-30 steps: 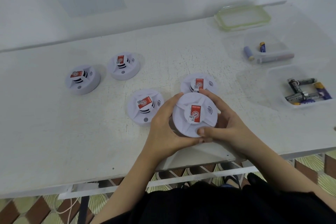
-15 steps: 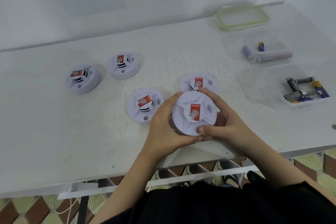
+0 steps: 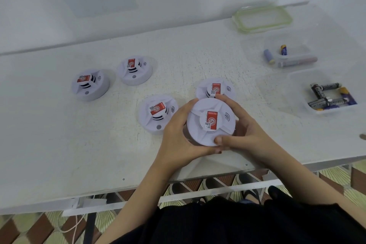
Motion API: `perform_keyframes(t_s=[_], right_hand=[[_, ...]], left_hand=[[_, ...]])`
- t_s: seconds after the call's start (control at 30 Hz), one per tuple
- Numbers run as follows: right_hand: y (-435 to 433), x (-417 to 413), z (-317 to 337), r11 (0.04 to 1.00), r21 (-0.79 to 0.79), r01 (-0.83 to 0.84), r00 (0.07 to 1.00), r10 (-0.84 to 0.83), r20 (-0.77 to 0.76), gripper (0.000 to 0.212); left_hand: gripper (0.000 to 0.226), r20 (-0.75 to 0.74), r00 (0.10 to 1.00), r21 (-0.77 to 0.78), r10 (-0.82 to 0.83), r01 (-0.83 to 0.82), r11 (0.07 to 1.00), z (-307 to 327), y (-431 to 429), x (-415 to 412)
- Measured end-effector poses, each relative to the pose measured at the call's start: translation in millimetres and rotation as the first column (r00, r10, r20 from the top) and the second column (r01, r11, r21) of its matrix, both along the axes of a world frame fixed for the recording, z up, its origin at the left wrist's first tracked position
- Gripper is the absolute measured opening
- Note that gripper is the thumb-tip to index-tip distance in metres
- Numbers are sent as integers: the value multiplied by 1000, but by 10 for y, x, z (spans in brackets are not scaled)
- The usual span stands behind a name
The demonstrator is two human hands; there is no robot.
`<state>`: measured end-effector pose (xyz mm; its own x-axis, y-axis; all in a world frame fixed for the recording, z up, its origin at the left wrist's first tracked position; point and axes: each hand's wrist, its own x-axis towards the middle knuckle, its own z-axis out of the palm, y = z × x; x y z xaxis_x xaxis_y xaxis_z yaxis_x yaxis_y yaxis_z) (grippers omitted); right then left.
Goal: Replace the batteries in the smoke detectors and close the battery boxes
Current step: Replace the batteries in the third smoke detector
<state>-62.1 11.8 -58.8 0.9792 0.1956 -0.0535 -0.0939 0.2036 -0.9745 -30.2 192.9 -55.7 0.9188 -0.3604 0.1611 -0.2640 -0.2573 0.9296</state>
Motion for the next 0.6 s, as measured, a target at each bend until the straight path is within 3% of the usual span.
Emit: perform_keyframes(t_s=[0.17, 0.6], right_hand=[[-13, -11, 9, 1000, 0, -13, 1000, 13, -2, 79], [2, -24, -9, 999, -53, -3, 999, 5, 39, 84]], left_hand=[[103, -18, 1000, 24, -23, 23, 999, -33, 25, 15], [98, 37, 999, 46, -25, 24, 999, -76, 22, 17]])
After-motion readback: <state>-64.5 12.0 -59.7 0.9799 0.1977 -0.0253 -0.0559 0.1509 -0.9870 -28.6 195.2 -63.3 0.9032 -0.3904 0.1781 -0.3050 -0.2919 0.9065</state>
